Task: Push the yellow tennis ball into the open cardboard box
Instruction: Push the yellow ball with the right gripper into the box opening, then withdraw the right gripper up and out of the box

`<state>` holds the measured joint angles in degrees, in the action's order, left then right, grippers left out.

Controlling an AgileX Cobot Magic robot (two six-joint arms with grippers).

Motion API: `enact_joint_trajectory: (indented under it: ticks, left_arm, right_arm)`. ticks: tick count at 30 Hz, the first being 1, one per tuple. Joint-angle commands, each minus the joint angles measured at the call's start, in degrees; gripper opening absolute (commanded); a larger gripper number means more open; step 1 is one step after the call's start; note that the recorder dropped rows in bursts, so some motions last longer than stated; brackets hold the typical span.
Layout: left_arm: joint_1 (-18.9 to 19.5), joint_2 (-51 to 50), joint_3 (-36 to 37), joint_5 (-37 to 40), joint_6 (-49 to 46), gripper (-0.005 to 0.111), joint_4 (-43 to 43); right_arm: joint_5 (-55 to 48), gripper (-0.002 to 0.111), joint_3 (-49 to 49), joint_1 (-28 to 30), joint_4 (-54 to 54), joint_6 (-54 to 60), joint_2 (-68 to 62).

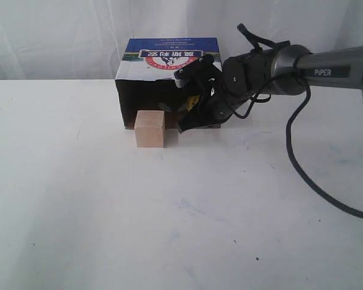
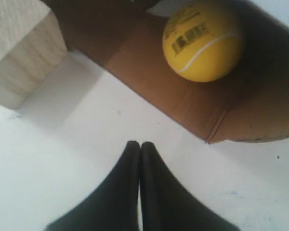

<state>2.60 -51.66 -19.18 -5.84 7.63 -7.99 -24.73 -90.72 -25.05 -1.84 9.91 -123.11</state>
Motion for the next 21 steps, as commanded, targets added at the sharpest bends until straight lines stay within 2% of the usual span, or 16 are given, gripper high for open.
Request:
enact_joint_trajectory:
  ticks: [1,4,13,18,21]
  left_arm:
    - [0.1,0.0,-0.3,1.6,-0.1,0.000,-0.6]
    - [0.1,0.0,-0.3,1.3,-0.1,0.000,-0.6]
    - [0.1,0.5,-0.3,-9.3,-0.1,0.000,-0.6]
    - [0.1,2.6,-0.2,-6.8,-0.3,0.000,-0.5]
    - [0.1,5.2,-0.2,-5.1,-3.5,0.000,-0.5]
  right_arm:
    - [8.1,0.000,0.2,-0.2,-0.1,0.4,-1.7]
    - [11.4,0.000,0.2,-0.2,-0.1,-0.4,-3.2]
    - [4.4,0.000,0.2,-0.9,-0.1,-1.2,4.4]
    - [-0.8,0.000,1.0,-0.9,-0.1,-1.2,7.2]
    - [-0.7,0.000,6.3,-0.9,-0.1,-1.9,8.6]
